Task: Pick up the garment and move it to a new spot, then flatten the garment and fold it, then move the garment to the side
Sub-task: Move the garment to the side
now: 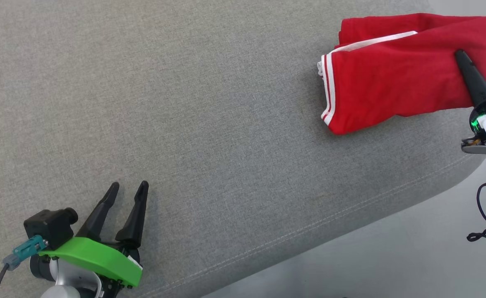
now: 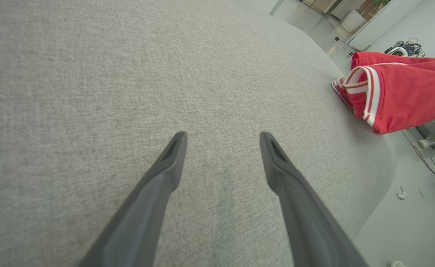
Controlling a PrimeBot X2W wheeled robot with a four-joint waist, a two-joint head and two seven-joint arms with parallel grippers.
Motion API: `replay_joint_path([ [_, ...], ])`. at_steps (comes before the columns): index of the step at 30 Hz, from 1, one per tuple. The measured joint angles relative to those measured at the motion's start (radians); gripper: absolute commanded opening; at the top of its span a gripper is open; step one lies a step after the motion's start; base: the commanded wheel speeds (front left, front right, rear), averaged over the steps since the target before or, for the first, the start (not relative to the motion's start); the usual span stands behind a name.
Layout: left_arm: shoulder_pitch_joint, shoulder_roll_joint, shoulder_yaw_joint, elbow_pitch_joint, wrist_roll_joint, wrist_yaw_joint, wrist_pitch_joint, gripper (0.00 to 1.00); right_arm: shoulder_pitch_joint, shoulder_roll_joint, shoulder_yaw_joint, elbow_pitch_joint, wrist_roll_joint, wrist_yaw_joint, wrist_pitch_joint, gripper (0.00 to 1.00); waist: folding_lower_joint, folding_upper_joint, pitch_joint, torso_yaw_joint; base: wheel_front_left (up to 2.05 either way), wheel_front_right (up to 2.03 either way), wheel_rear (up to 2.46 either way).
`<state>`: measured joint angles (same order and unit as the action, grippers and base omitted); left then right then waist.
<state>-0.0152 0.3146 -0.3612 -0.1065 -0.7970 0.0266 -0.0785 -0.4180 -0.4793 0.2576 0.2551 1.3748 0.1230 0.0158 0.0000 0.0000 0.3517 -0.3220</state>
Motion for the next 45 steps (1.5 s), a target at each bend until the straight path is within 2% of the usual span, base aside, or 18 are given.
replay_joint_path([
  [11,0.000,0.017,-0.004,-0.041,0.007,0.010,0.034,1.00,-0.093,0.003,-0.013,0.070,-0.040,-0.011,-0.043,0.00,0.0000,0.0000,0.048,0.009,0.00,0.00,0.00],
  [24,-0.001,0.059,0.004,-0.123,0.022,0.031,0.071,1.00,-0.219,-0.020,-0.031,0.180,-0.066,-0.080,-0.048,0.00,0.0000,0.0000,0.138,0.023,0.00,0.00,0.00],
  [34,-0.006,0.086,0.022,-0.199,0.038,0.037,0.087,1.00,-0.279,-0.016,-0.026,0.277,-0.097,-0.104,-0.064,0.00,0.0000,0.0000,0.212,0.026,0.00,0.00,0.00],
  [35,-0.007,0.086,0.025,-0.203,0.042,0.037,0.086,1.00,-0.283,-0.016,-0.026,0.288,-0.100,-0.107,-0.068,0.27,0.0000,0.0000,0.218,0.026,0.00,0.00,0.00],
  [36,-0.008,0.086,0.027,-0.207,0.051,0.037,0.086,1.00,-0.287,-0.014,-0.024,0.301,-0.103,-0.108,-0.069,0.34,0.0000,0.0000,0.223,0.026,0.00,0.00,0.00],
  [37,-0.008,0.086,0.027,-0.210,0.055,0.037,0.086,1.00,-0.291,-0.013,-0.022,0.315,-0.109,-0.109,-0.071,0.47,0.0000,0.0000,0.226,0.026,0.00,0.00,0.00],
  [38,-0.008,0.086,0.029,-0.213,0.055,0.037,0.086,1.00,-0.293,-0.015,-0.018,0.326,-0.118,-0.114,-0.078,0.96,0.0000,0.0000,0.228,0.025,0.00,0.00,0.00],
  [39,-0.008,0.086,0.030,-0.214,0.055,0.037,0.086,1.00,-0.295,-0.017,-0.013,0.337,-0.131,-0.116,-0.082,1.00,0.0000,0.0000,0.229,0.024,0.00,0.00,0.00],
  [45,-0.010,0.085,0.031,-0.211,0.054,0.041,0.086,1.00,-0.309,-0.031,0.013,0.395,-0.189,-0.133,-0.105,1.00,0.0000,0.0000,0.226,0.021,0.00,0.00,0.00],
])
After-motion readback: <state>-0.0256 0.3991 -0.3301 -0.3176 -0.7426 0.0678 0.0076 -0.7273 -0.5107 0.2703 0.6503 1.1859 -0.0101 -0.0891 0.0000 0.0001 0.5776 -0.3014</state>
